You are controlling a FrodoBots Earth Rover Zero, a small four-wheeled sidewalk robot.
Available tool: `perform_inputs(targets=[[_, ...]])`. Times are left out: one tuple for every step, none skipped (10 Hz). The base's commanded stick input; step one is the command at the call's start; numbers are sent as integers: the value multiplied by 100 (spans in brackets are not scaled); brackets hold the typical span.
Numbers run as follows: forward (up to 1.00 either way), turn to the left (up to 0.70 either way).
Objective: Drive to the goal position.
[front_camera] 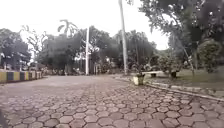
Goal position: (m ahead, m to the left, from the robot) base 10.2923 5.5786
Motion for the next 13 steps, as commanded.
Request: perform_inputs(targets=[[70,0],[70,0],[70,0],[70,0],[70,0],[70,0],[70,0],[70,0],[70,0],[70,0],[70,0],[70,0],[70,0]])
